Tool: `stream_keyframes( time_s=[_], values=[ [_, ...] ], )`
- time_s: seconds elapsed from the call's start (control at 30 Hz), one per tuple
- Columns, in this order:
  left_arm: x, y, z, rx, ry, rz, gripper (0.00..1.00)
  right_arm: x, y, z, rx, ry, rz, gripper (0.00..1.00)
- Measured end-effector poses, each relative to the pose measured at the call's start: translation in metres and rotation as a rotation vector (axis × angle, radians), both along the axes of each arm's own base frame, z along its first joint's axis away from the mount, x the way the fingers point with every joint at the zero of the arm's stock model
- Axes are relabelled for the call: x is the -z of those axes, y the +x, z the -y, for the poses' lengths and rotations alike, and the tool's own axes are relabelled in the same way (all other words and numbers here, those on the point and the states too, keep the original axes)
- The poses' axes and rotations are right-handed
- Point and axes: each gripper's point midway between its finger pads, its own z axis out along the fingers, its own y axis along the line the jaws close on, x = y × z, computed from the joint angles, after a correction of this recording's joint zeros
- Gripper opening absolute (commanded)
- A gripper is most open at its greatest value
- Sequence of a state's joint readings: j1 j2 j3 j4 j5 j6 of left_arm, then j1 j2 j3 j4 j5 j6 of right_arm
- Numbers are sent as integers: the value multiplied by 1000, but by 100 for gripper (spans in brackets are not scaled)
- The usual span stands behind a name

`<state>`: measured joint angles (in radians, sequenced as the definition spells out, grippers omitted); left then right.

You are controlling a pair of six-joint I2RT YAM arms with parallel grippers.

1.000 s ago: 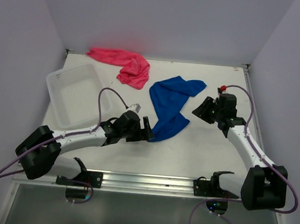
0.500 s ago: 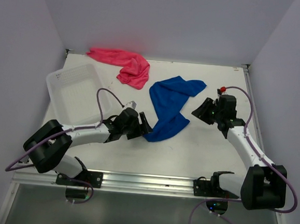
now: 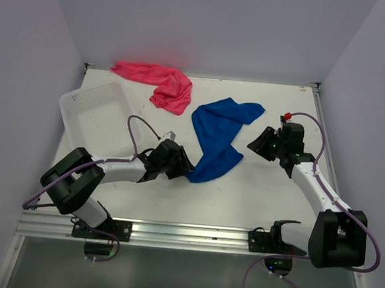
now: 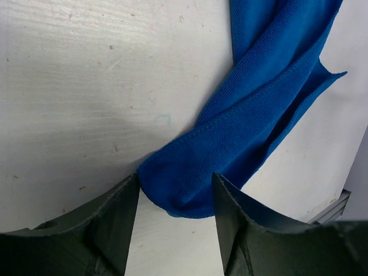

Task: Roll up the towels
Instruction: Flatten the towel

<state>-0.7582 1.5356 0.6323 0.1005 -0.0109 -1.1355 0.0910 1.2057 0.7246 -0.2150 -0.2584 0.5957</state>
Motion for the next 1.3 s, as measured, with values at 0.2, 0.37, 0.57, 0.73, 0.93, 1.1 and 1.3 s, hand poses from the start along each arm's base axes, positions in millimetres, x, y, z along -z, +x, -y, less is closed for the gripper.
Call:
stream_keyframes(
  time_s=[0.2, 0.37, 0.57, 0.73, 0.93, 1.1, 1.3],
  values=[
    [4, 1, 0, -6, 0, -11, 41, 2, -1, 2, 10, 7, -8, 39],
    [9, -2, -3, -2, 11, -20, 28, 1, 0, 2, 9, 19, -6, 39],
    [15, -3, -5, 13, 31, -20, 5, 1, 0, 3, 13, 25, -7, 39],
    [14, -1, -3, 34, 49, -11, 0, 2, -1, 3, 16, 25, -10, 39],
    [7, 3, -19, 34, 179, 25, 0, 2, 0, 6, 26, 27, -10, 39],
    [-56, 11, -40, -5, 264, 193, 0, 3, 2, 10, 52, 39, -18, 39],
    [-166, 17, -78, -116, 248, 479, 0, 16, 9, 15, 102, 41, -72, 43]
  ],
)
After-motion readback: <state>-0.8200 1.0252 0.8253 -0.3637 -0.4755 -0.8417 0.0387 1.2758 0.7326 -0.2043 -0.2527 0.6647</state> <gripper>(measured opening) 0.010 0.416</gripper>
